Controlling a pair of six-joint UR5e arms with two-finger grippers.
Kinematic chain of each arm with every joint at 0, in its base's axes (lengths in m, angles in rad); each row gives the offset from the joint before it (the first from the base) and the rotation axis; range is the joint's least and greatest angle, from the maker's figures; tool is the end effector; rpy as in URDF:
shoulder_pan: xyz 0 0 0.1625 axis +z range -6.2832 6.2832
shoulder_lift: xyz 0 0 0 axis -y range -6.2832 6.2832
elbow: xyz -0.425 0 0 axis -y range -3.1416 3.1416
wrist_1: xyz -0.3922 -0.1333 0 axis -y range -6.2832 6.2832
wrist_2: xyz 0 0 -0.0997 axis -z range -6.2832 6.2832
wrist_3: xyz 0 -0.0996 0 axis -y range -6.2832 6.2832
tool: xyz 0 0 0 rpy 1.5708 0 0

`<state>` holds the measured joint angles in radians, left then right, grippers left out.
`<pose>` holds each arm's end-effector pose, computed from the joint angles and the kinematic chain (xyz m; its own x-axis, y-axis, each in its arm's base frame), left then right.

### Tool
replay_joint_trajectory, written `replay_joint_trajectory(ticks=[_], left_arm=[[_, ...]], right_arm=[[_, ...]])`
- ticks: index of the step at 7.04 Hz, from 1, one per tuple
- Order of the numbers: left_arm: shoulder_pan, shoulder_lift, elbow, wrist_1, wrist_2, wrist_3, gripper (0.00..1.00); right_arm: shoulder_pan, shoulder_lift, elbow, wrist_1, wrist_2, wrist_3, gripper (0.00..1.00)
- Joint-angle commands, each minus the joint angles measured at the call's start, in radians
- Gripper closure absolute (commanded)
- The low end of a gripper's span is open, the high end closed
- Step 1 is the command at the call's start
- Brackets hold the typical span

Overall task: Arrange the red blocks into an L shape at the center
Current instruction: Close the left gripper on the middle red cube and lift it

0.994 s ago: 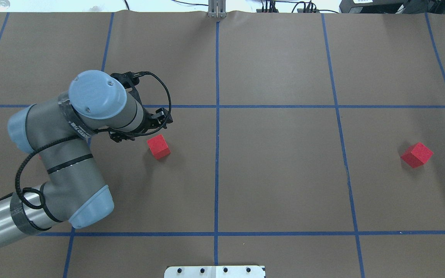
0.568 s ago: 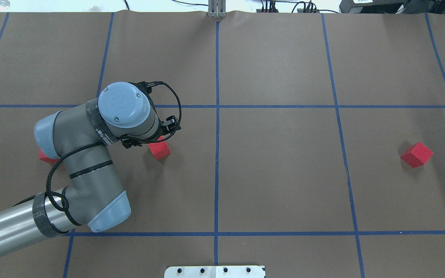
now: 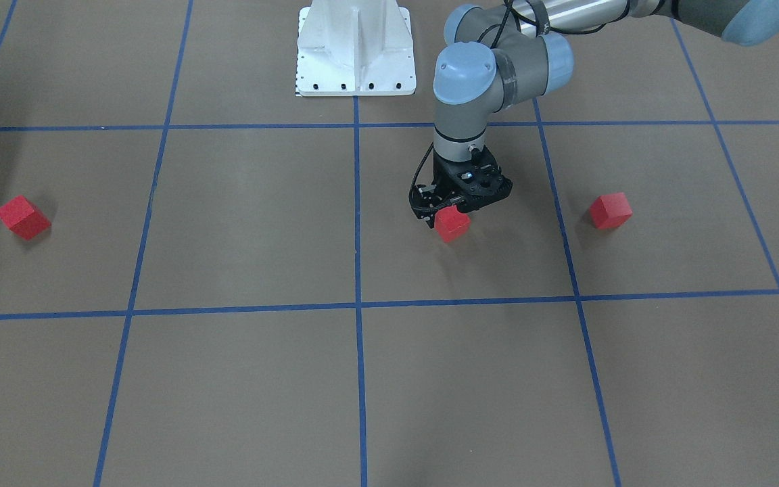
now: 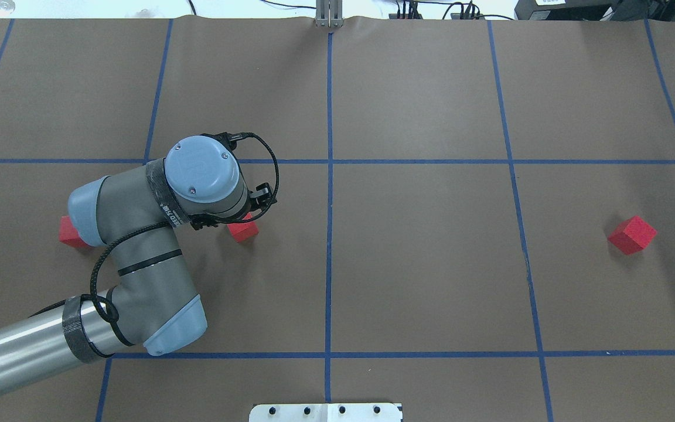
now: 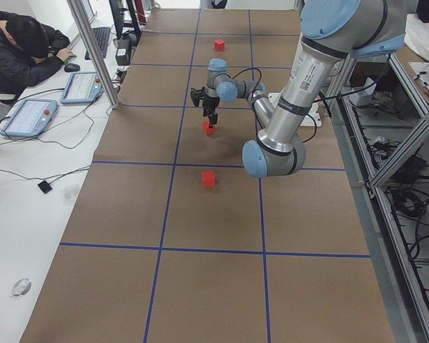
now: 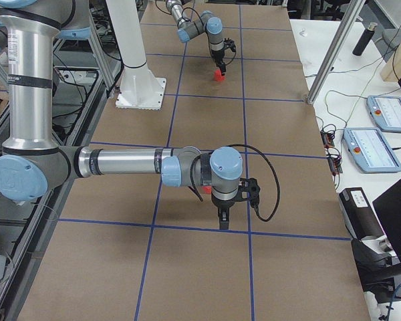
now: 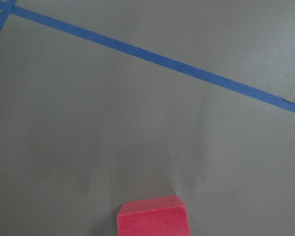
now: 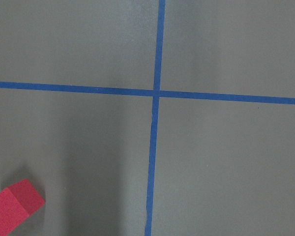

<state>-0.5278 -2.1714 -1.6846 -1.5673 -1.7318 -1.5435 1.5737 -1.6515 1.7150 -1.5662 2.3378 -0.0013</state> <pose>0.5251 -0.4419 0.2656 0.6655 -0.3568 -0.6556 0.3887 0.9155 -0.1036 0.0655 -0.4613 0.6260 0.7201 -0.0464 0.6923 -0.0020 0.9976 0.0689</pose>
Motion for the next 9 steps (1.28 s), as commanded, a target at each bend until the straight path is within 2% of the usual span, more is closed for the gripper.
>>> replay_joint_trajectory(ticks=[1, 4, 6, 7, 8, 9], left_arm=[[0.002, -0.004, 0.025, -0.002, 0.000, 0.000, 0.00], [0.015, -0.007, 0.040, -0.003, 0.003, -0.001, 0.00], [0.015, -0.007, 0.040, -0.003, 0.001, -0.001, 0.25], [0.017, -0.005, 0.040, -0.003, 0.001, -0.001, 0.33], [0.017, -0.007, 0.040, -0.005, 0.001, -0.003, 0.50], [0.014, -0.014, 0.024, -0.016, 0.001, -0.006, 0.87]], right_arm=[[0.000, -0.001, -0.003, 0.000, 0.000, 0.000, 0.01], [0.000, -0.001, -0.003, 0.000, 0.000, 0.001, 0.01], [-0.001, -0.001, -0.003, 0.000, 0.000, 0.000, 0.01], [-0.001, -0.001, -0.003, 0.000, 0.000, 0.000, 0.01], [-0.001, -0.001, -0.003, 0.000, 0.000, 0.001, 0.01], [0.000, 0.001, -0.003, 0.000, 0.000, 0.000, 0.01]])
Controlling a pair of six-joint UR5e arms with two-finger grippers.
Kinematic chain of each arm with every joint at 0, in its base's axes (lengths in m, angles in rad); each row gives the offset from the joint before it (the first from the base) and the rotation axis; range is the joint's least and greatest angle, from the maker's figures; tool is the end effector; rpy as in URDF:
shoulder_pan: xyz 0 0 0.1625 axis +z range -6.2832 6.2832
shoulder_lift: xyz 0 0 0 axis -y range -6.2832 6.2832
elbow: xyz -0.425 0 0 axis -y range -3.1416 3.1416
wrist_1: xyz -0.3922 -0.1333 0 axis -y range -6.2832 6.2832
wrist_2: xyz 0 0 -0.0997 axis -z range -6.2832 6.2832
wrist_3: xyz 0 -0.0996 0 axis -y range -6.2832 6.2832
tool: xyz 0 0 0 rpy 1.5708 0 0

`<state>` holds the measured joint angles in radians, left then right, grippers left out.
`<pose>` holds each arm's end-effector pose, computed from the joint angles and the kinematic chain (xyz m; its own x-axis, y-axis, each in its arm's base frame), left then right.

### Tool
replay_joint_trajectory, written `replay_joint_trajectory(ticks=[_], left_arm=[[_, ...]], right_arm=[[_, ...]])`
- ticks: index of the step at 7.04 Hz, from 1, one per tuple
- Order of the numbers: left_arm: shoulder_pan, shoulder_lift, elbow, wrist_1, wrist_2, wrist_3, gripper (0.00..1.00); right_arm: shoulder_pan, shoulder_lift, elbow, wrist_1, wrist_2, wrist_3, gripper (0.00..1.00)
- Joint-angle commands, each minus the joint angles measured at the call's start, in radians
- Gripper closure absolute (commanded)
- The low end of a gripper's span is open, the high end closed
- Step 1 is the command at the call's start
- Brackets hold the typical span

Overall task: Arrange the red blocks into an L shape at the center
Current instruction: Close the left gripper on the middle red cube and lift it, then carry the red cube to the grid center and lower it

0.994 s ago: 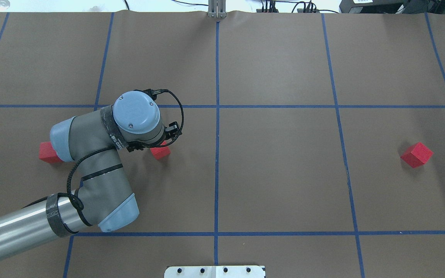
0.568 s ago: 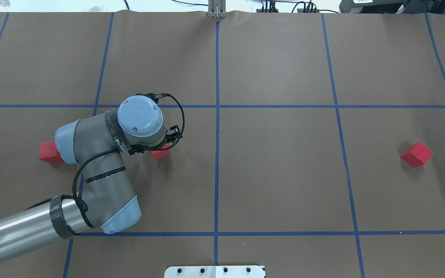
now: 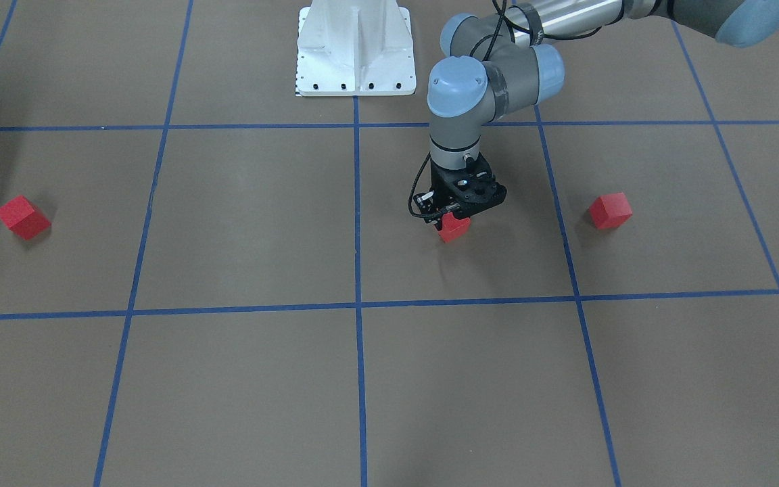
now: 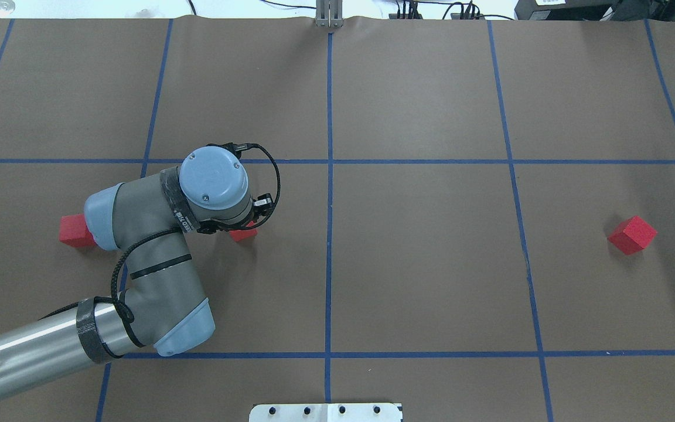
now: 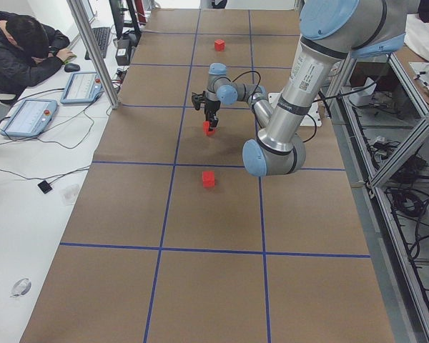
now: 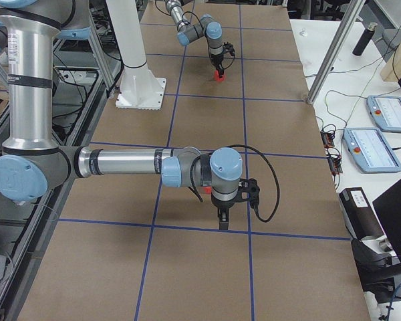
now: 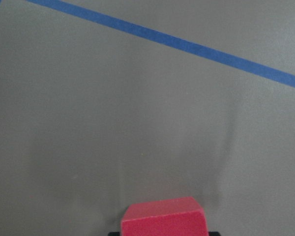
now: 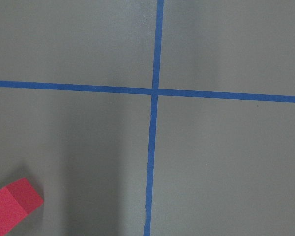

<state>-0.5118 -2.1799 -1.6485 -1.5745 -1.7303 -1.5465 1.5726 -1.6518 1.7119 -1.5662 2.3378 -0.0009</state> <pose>0.5405 -0.4384 0.2747 0.6815 -0.3553 -0.6397 0.3789 0.9192 -0.1069 0.0650 -0.4611 0.6277 0.7201 -0.0445 0.6925 -0.0012 0.9979 0.0653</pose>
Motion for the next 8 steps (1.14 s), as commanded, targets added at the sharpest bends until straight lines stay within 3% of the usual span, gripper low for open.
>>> replay_joint_trajectory(ticks=[1, 2, 4, 5, 7, 8], left_arm=[[-0.023, -0.017, -0.066, -0.006, -0.006, 0.009, 1.00], [-0.046, -0.021, -0.106, 0.001, -0.011, 0.043, 1.00], [-0.043, -0.055, -0.076, 0.001, 0.000, 0.235, 1.00], [-0.047, -0.116, -0.016, 0.001, 0.003, 0.321, 1.00], [-0.047, -0.306, 0.216, -0.013, 0.002, 0.365, 1.00], [-0.047, -0.358, 0.284, -0.028, 0.003, 0.367, 1.00]], right_arm=[[0.001, 0.000, 0.000, 0.000, 0.000, -0.001, 0.01], [0.001, 0.000, 0.002, 0.000, 0.000, -0.001, 0.01], [0.001, 0.000, 0.002, 0.000, 0.014, -0.001, 0.01], [0.001, 0.000, 0.002, 0.000, 0.015, -0.001, 0.01], [0.001, 0.000, 0.000, 0.000, 0.015, 0.001, 0.01], [0.000, 0.000, -0.002, -0.001, 0.015, -0.001, 0.01]])
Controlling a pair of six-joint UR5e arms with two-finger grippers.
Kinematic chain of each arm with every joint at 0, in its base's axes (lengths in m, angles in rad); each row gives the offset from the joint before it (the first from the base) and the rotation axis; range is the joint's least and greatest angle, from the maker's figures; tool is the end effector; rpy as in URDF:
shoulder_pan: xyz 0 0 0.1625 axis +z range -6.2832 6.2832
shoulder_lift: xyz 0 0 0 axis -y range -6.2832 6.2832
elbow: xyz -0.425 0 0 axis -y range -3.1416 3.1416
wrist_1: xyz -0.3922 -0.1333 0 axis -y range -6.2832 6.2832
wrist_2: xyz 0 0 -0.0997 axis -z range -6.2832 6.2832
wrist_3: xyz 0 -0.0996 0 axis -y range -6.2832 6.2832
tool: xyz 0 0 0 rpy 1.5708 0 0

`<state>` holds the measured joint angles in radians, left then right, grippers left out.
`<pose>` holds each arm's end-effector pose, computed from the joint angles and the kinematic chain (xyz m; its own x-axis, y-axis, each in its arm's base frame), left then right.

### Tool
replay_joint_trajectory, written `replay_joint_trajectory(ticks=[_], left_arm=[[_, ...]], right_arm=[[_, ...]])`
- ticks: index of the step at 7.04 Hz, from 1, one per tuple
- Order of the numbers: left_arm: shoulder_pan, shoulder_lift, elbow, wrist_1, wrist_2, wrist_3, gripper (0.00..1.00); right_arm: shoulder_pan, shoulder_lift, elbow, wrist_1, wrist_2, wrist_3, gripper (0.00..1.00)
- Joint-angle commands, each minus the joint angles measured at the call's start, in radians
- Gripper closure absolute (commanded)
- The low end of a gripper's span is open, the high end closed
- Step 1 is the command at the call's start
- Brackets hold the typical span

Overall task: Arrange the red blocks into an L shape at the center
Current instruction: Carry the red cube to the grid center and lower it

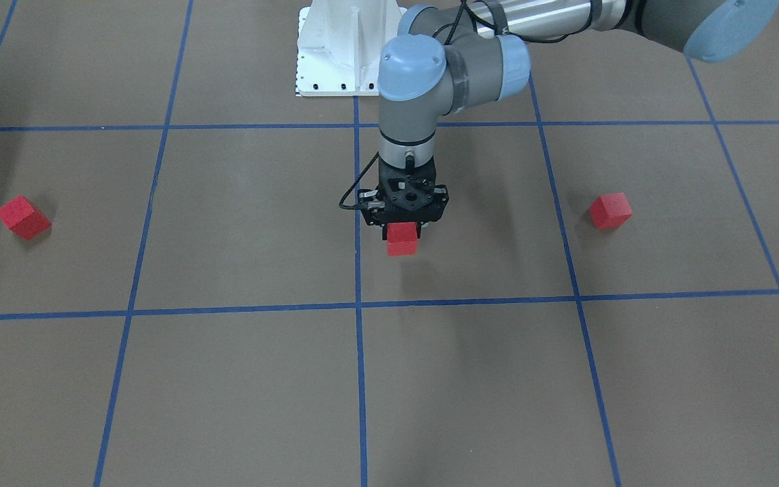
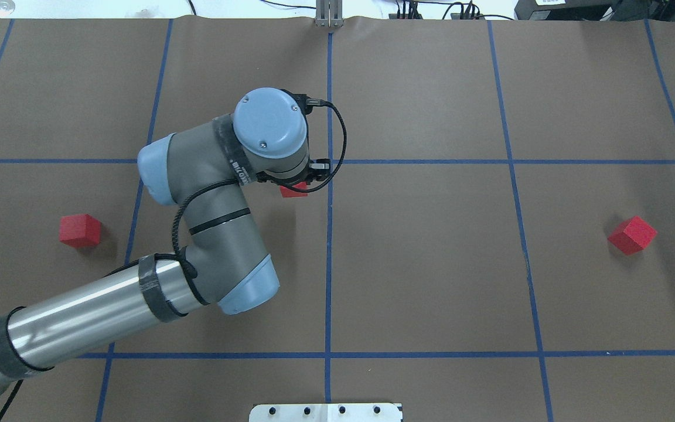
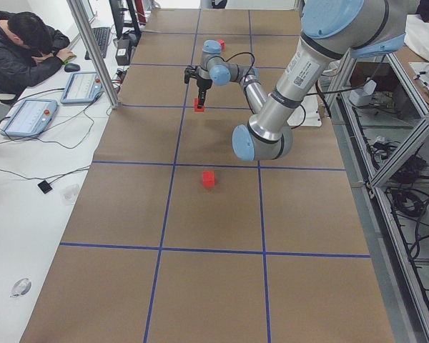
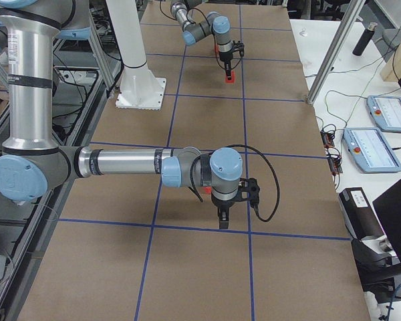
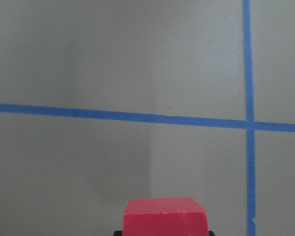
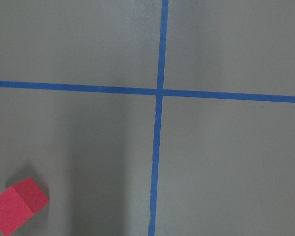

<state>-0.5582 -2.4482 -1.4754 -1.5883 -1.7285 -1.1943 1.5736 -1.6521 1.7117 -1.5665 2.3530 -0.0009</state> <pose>0.5697 -0.4945 0.1548 0.7070 -0.0134 -0.7070 0.1802 0.9702 0.1618 0.0644 -0.4608 0.6269 0.7095 -0.0439 0.7033 -0.0022 0.9979 0.0645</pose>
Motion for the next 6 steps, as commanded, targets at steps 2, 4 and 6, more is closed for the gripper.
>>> replay_joint_trajectory(ticks=[2, 4, 6], left_arm=[[0.000, -0.092, 0.240, -0.201, 0.040, 0.041, 1.00], [0.000, -0.095, 0.259, -0.220, 0.041, 0.042, 1.00], [0.003, -0.101, 0.265, -0.217, 0.038, 0.054, 1.00]], right_arm=[[0.000, 0.000, -0.001, -0.001, 0.000, 0.001, 0.01], [0.000, 0.002, 0.000, 0.000, 0.000, 0.001, 0.01], [-0.001, 0.002, 0.002, 0.000, 0.000, -0.001, 0.01]])
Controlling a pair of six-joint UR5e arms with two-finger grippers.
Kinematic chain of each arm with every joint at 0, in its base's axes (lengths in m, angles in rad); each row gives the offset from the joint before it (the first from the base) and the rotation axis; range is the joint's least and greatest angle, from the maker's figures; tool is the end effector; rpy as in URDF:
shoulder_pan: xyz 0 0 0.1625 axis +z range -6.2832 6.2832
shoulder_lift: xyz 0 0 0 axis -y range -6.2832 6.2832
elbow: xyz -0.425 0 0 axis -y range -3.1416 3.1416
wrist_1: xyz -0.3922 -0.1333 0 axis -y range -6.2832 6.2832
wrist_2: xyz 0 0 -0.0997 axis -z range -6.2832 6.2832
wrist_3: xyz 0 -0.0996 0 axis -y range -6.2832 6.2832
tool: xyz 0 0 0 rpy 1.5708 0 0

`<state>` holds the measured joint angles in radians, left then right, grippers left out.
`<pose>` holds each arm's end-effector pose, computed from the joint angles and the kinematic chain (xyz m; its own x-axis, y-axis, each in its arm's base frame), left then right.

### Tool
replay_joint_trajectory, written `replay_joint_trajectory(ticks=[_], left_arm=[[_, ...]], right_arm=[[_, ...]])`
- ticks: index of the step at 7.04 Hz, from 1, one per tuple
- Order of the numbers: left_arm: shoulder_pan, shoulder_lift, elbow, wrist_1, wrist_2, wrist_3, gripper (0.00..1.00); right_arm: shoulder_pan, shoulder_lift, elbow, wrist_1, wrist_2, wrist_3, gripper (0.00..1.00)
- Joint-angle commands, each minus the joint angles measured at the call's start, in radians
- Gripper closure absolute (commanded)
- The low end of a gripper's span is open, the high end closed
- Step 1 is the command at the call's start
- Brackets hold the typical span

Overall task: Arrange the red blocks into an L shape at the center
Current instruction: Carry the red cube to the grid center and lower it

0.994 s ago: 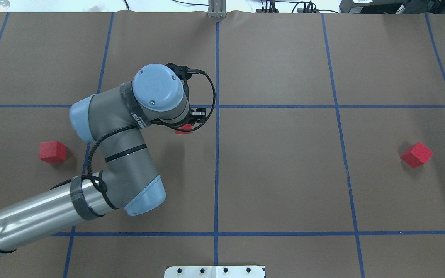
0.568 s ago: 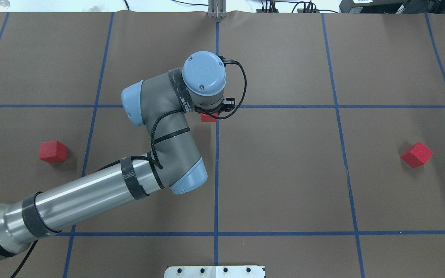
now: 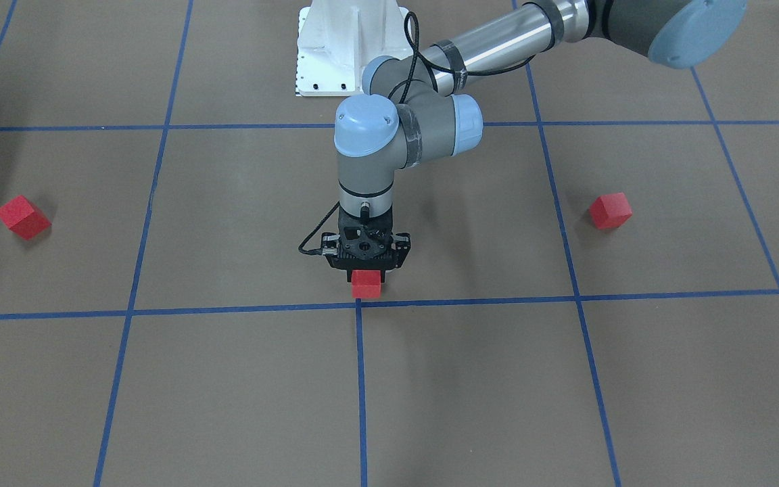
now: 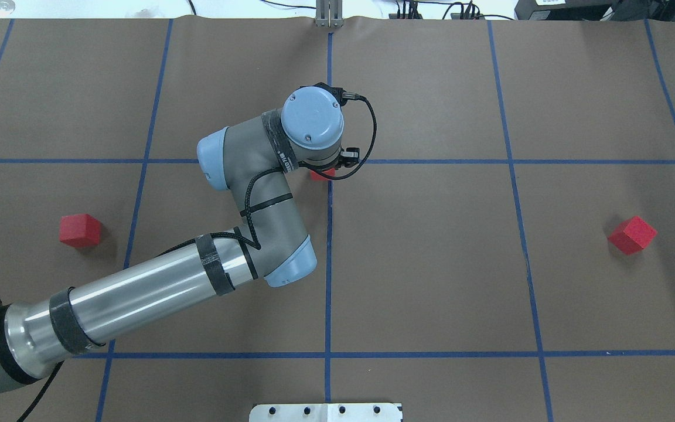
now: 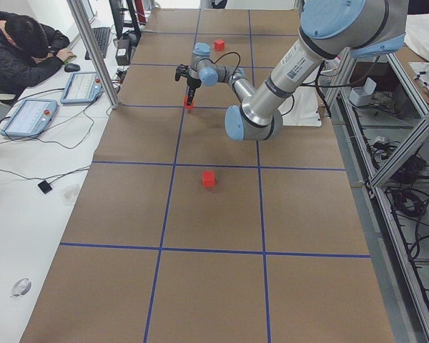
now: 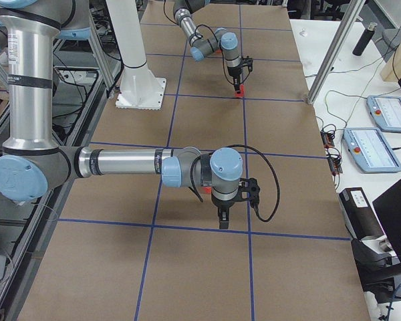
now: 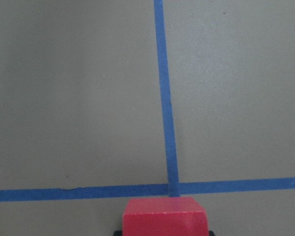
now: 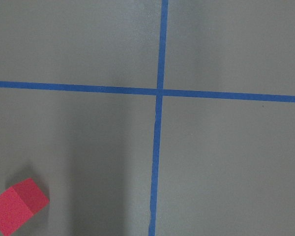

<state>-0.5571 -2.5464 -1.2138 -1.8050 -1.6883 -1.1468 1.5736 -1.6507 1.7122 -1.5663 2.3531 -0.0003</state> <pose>0.6245 -0.5323 0.1633 0.6941 0.0490 -0.7182 0.1806 0.9539 0.2396 0.0644 -0.4615 0.6260 0.7094 -0.0448 0.7034 -0.0026 0.9978 0.0662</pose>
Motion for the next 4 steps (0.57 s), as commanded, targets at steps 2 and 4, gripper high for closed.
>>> replay_joint_trajectory(ticks=[2, 4], left_arm=[[0.011, -0.017, -0.006, 0.022, -0.008, -0.005, 1.00], [0.042, -0.015, -0.088, 0.155, -0.010, -0.011, 1.00]], right_arm=[[0.000, 0.002, 0.000, 0.000, 0.000, -0.001, 0.01], [0.000, 0.002, 0.000, 0.000, -0.002, -0.001, 0.01]])
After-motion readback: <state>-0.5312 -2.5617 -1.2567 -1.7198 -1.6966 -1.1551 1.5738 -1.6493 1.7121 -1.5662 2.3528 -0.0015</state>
